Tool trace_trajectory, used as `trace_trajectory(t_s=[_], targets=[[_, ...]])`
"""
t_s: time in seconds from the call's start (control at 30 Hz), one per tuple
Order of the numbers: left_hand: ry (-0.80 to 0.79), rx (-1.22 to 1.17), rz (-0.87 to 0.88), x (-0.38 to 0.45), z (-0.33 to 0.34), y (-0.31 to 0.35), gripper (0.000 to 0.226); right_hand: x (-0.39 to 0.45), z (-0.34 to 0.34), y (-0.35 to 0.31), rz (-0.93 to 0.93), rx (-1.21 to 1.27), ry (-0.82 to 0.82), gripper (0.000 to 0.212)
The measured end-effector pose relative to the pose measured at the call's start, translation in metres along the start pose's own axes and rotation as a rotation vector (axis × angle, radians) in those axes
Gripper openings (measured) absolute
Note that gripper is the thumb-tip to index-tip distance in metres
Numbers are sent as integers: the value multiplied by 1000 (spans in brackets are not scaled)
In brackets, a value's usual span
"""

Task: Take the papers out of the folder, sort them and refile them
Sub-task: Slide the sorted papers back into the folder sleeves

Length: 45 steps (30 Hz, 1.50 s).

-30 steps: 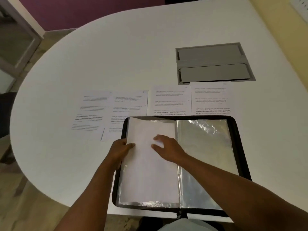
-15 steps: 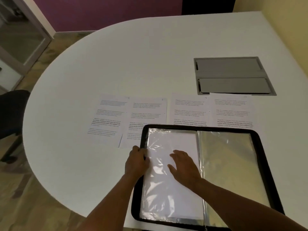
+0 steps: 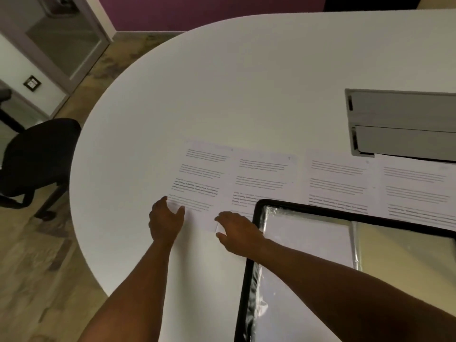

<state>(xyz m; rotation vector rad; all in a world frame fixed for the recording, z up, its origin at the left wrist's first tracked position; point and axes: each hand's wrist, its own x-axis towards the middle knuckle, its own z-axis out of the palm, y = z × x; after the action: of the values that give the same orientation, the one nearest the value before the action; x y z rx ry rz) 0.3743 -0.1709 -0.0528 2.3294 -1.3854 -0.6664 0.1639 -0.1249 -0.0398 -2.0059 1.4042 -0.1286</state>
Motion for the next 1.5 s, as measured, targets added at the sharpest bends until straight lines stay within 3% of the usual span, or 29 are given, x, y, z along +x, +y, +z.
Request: trace_trajectory(t_s=[0.23,0.37,0.43,0.57,0.73,0.83,0.97,1.1,1.2,1.27,1.5], targets=[[-45,116,-114,47,-2,-7,95,66,-10,4,-5,-208,-44,64],[-93,141,-195,67,1,-12,94,79,-3,3,-9,-254,-113,67],[-109,70,-238,76,1,-16,78,82,2,1,-29,-260,-142,66],[-48,-36,-153,83,-13,-20,24,88,4,-5,-50,-194,-159,63],[12,-207,-50,74,-47,-17,24,94,-3,-14,14,-2,-115,61],[40,-411,-21,66,-73,-16,23,90,-12,-17,117,188,-8,57],[40,-659,-38,37,-101,-1,21,82,-33,-18,263,489,185,67],[-45,-817,-58,-1,-107,19,13,58,-66,-11,379,794,273,64],[-123,-855,-83,-33,-99,34,12,27,-86,5,406,1052,317,35],[-187,-859,-84,-60,-88,47,12,-1,-97,18,406,1193,333,27],[-442,-809,-51,-158,-19,92,9,-118,-113,84,498,1210,571,29]])
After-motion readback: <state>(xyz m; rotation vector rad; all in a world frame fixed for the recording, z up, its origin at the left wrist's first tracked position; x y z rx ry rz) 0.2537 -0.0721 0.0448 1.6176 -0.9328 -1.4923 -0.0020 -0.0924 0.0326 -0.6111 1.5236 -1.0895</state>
